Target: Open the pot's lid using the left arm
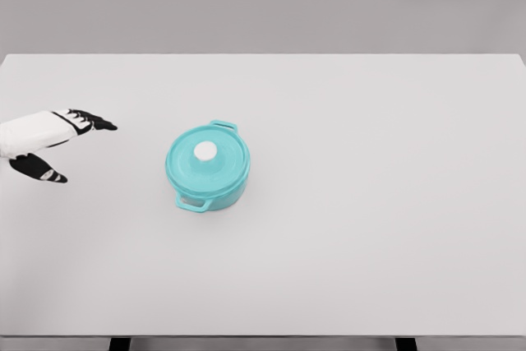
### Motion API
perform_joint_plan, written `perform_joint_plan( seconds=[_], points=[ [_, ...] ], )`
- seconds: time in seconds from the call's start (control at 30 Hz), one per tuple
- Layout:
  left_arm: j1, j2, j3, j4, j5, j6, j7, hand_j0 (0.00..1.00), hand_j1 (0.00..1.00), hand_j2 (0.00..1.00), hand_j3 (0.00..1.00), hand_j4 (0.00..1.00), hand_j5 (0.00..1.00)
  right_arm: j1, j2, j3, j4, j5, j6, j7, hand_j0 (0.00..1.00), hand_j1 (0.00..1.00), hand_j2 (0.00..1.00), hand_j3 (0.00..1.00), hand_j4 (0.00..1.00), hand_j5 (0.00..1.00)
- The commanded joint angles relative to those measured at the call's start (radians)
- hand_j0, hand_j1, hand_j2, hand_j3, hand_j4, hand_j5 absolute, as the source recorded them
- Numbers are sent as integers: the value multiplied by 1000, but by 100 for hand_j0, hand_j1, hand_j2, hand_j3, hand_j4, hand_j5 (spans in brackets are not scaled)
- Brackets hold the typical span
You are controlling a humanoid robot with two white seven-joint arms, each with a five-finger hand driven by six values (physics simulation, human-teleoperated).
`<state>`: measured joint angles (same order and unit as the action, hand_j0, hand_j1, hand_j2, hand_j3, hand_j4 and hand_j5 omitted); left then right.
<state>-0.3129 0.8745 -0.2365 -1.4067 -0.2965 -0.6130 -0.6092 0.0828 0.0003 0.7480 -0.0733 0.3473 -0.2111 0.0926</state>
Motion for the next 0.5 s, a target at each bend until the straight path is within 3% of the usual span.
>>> perform_joint_plan(
  seconds=[0.0, 0.27, 0.37, 0.4, 0.43, 0.47],
  points=[
    [0, -9, -3, -5, -6, 2, -2, 100, 100, 100, 100, 100, 100, 0, 0, -1, 1, -1, 1, 1, 100, 100, 100, 100, 100, 100],
    [-6, -14, -4, -9, -9, 2, -2, 100, 100, 100, 100, 100, 100, 3, 0, 1, 3, 1, 1, -1, 100, 100, 100, 100, 100, 100],
    [-29, -8, -33, -66, -39, 2, -2, 100, 100, 100, 100, 100, 100, 3, 0, 1, 3, 1, 1, -1, 100, 100, 100, 100, 100, 100],
    [-49, -6, -38, -78, -64, 2, -2, 100, 100, 100, 100, 100, 100, 3, 0, 1, 3, 1, 1, -1, 100, 100, 100, 100, 100, 100],
    [-115, 20, -95, -84, -69, 2, -2, 100, 100, 100, 100, 100, 100, 3, 0, 1, 3, 1, 1, -1, 100, 100, 100, 100, 100, 100],
    [-242, 52, -210, -80, -59, 2, -2, 100, 100, 100, 100, 100, 100, 3, 0, 1, 3, 1, 1, -1, 100, 100, 100, 100, 100, 100]
  ],
)
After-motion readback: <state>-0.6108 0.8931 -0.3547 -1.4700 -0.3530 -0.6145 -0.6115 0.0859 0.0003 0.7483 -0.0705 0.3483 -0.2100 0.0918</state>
